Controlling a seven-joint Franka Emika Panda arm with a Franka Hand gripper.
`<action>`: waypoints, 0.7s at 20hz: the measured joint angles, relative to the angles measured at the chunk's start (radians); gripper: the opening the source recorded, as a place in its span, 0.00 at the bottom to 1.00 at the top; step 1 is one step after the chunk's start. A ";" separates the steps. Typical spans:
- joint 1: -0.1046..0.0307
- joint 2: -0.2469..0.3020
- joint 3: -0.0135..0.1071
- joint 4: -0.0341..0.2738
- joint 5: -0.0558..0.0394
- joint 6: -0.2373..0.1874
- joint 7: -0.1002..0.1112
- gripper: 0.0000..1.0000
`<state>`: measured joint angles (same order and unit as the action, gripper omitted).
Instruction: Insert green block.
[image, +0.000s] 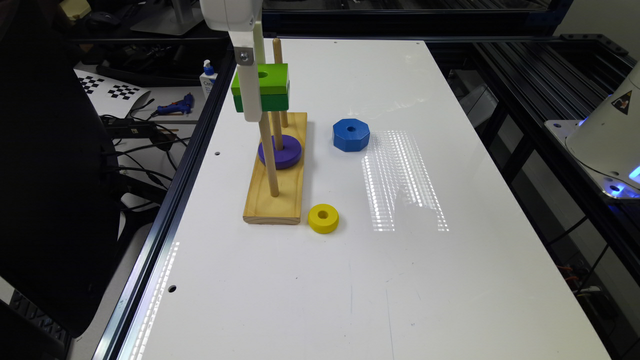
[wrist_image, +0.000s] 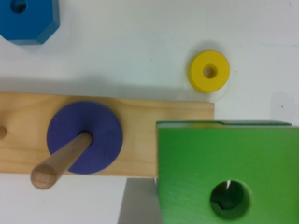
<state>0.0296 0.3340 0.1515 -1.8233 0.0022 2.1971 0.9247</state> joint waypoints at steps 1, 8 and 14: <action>0.000 0.002 0.000 0.000 0.0000 0.001 0.000 0.00; 0.000 0.017 0.000 0.000 0.0000 0.020 0.000 0.00; 0.000 0.017 0.000 0.000 0.0000 0.020 0.000 0.00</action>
<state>0.0300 0.3512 0.1517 -1.8231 0.0022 2.2172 0.9247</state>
